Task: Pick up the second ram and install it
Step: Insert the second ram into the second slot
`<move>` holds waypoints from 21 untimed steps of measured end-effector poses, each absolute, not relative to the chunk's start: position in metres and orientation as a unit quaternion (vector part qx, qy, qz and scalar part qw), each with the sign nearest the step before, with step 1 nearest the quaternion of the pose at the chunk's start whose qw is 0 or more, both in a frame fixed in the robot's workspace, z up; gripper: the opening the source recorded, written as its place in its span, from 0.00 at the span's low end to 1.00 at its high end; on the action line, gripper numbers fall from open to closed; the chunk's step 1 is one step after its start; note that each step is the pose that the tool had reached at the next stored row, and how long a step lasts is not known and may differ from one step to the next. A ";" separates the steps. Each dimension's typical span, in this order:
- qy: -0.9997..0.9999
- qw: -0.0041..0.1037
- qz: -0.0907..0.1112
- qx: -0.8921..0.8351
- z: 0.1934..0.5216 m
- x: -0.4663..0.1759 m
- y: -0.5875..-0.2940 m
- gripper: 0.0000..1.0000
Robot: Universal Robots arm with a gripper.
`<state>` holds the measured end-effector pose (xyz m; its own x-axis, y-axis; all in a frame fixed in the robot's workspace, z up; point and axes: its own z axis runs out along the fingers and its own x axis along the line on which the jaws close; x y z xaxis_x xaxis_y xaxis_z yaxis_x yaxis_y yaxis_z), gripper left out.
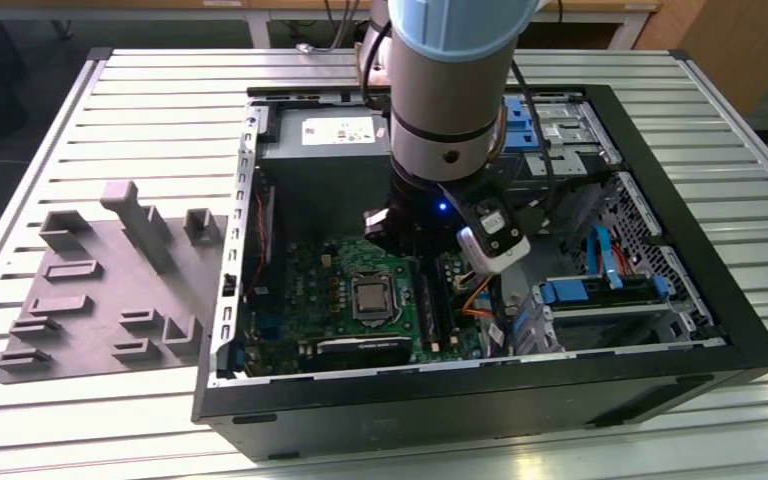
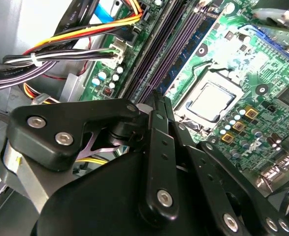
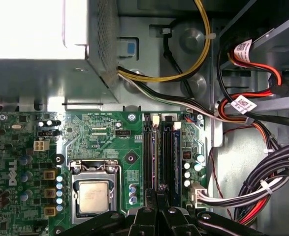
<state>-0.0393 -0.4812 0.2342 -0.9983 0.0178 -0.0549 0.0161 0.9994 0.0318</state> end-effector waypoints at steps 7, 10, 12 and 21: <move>0.999 0.028 0.016 0.009 0.233 -0.035 -0.481 0.11; 0.999 0.028 0.016 0.009 0.232 -0.035 -0.481 0.11; 0.999 0.028 0.016 0.009 0.230 -0.035 -0.481 0.11; 0.999 0.028 0.016 0.009 0.228 -0.035 -0.480 0.11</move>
<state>-0.0351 -0.4800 0.2284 -0.9983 0.0179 -0.0550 0.0161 0.9994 0.0319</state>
